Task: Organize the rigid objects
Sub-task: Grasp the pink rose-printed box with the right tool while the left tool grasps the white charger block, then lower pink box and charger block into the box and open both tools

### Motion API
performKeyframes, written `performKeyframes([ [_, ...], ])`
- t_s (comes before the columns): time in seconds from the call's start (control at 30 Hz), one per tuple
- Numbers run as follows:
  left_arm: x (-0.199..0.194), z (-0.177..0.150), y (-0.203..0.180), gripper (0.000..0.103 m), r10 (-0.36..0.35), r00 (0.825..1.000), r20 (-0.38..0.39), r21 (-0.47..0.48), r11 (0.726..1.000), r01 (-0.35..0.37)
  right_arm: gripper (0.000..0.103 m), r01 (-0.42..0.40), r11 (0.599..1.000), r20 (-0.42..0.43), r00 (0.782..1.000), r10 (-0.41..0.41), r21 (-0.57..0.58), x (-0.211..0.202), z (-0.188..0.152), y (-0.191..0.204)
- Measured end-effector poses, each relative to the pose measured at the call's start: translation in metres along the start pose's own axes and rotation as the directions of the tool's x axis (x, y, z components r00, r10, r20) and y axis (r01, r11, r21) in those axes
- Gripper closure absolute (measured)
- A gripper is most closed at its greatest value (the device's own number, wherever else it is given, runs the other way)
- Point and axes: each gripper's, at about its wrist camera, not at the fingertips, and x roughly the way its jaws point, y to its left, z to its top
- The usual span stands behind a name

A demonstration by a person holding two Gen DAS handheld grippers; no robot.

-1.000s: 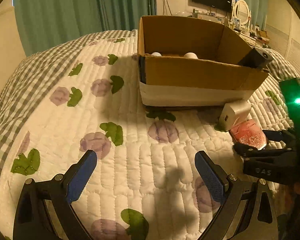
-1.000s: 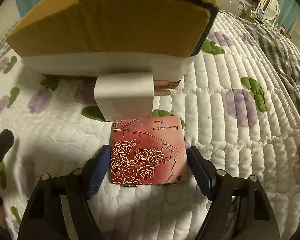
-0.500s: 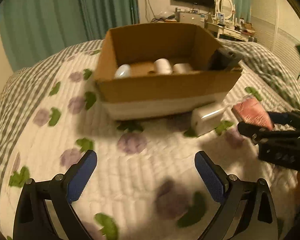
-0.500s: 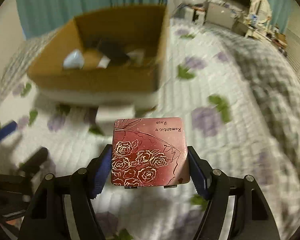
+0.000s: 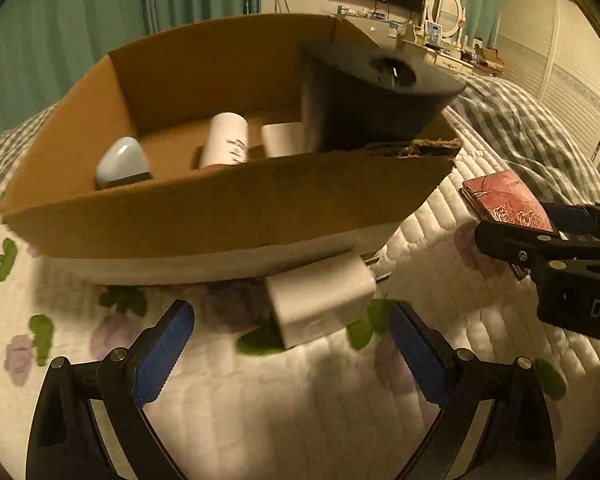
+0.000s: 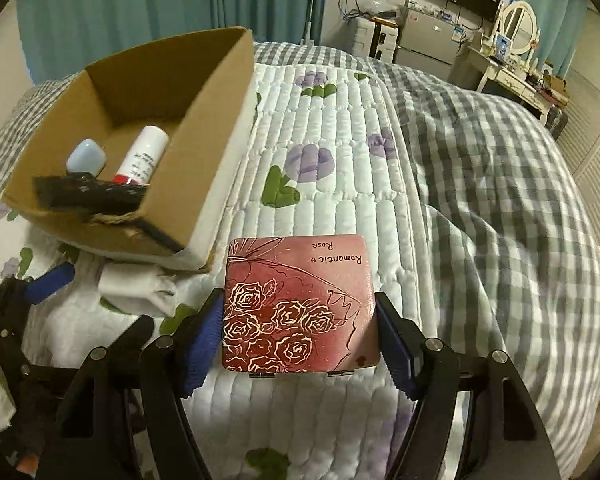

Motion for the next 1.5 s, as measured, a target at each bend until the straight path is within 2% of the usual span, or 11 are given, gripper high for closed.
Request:
performKeyframes([
  [0.07, 0.009, 0.001, -0.003, 0.005, 0.017, 1.0, -0.005, -0.006, 1.0, -0.017, 0.032, -0.026, 1.0, -0.009, 1.0, 0.026, 0.013, 0.006, -0.002, -0.003],
  [0.13, 0.019, 0.001, -0.004, 0.016, 0.031, 0.999, -0.021, -0.017, 0.999, -0.032, 0.032, -0.039, 0.999, -0.023, 0.999, 0.04, 0.017, 0.012, -0.005, -0.003],
  [0.17, 0.023, 0.002, -0.003, 0.028, 0.029, 0.999, -0.032, -0.024, 0.999, -0.029, 0.032, -0.049, 0.999, -0.026, 0.998, 0.05, 0.019, 0.013, -0.006, -0.004],
  [0.23, 0.026, 0.002, -0.003, 0.036, 0.002, 0.999, -0.044, -0.031, 1.0, -0.003, 0.032, -0.067, 0.997, -0.022, 0.997, 0.068, 0.031, 0.014, -0.006, -0.006],
  [0.27, 0.025, 0.001, -0.003, 0.044, -0.007, 0.999, -0.038, -0.024, 1.0, 0.006, 0.032, -0.07, 0.997, -0.021, 0.997, 0.071, 0.031, 0.013, -0.006, -0.005],
  [0.3, 0.023, 0.001, -0.005, 0.046, -0.01, 0.999, -0.036, -0.015, 1.0, 0.009, 0.032, -0.073, 0.997, -0.019, 0.997, 0.073, 0.026, 0.012, -0.006, -0.003],
  [0.63, -0.02, -0.015, 0.007, 0.046, 0.014, 1.0, -0.007, 0.0, 1.0, -0.014, 0.032, -0.067, 0.997, 0.035, 0.997, 0.069, -0.047, -0.017, -0.006, 0.017],
  [1.0, -0.107, -0.017, 0.035, 0.046, 0.046, 0.996, 0.073, -0.011, 0.999, -0.045, 0.032, -0.052, 0.994, 0.102, 0.993, 0.062, -0.096, -0.081, -0.01, 0.052],
  [1.1, -0.116, -0.005, 0.04, 0.046, 0.056, 0.995, 0.078, -0.013, 0.998, -0.055, 0.032, -0.054, 0.992, 0.128, 0.989, 0.068, -0.111, -0.1, -0.008, 0.064],
  [1.23, -0.14, 0.001, 0.054, 0.046, 0.063, 0.992, 0.114, -0.014, 0.998, -0.062, 0.032, -0.104, 0.987, 0.153, 0.981, 0.123, -0.123, -0.123, 0.0, 0.078],
  [1.5, -0.171, 0.024, 0.088, 0.046, 0.086, 0.981, 0.174, -0.016, 0.996, -0.085, 0.032, -0.113, 0.979, 0.222, 0.963, 0.151, -0.172, -0.154, 0.026, 0.11],
])
